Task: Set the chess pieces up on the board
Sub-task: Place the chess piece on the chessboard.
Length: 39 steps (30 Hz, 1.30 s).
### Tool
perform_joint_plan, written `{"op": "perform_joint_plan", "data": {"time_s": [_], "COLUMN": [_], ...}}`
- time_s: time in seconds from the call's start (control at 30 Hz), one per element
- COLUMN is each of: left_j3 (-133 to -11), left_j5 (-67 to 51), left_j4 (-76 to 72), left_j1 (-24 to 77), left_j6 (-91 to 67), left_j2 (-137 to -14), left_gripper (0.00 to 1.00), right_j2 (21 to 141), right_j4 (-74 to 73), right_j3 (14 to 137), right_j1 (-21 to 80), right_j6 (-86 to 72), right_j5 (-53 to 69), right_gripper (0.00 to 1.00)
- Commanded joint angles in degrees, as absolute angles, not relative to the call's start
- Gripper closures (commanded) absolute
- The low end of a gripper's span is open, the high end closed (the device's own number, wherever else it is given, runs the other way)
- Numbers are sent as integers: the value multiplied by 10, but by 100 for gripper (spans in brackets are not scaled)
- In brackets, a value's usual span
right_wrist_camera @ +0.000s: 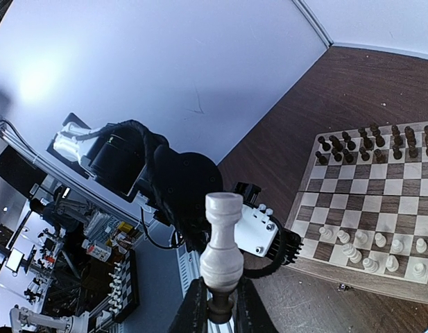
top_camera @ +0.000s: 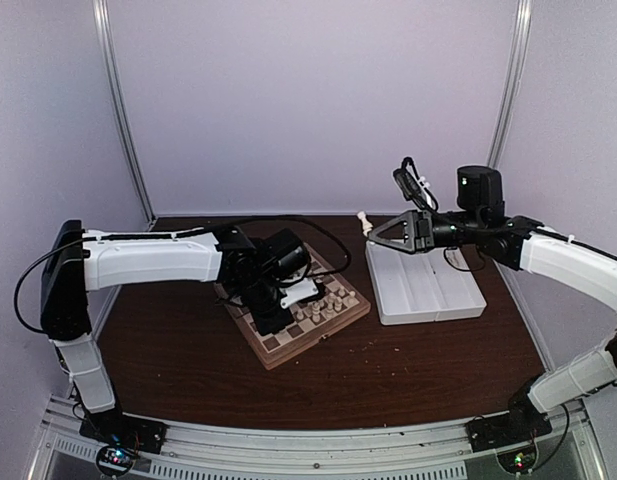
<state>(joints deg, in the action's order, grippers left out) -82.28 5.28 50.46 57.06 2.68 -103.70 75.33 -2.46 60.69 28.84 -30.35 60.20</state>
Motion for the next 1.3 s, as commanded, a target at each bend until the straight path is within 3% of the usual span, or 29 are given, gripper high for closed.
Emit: {"op": "perform_joint_plan", "data": {"time_s": [0.0,1.17,1.27], "left_j3": [-865,-904,-904], "left_j5": [90,93,93], "left_j4": [541,559,559], "left_j1": [581,585,586], "left_j6": [45,61,62], "left_j2": [-1076,-1151,-1153], "left_gripper": [100,100,96], "right_j2": [734,718,719], "right_j4": [-2,61,62], "right_j3": [590,551,551], "right_j1": [274,227,226], "right_j6": [-317,-360,-360], "right_j5": [606,613,613], "right_gripper": [100,100,100]}}
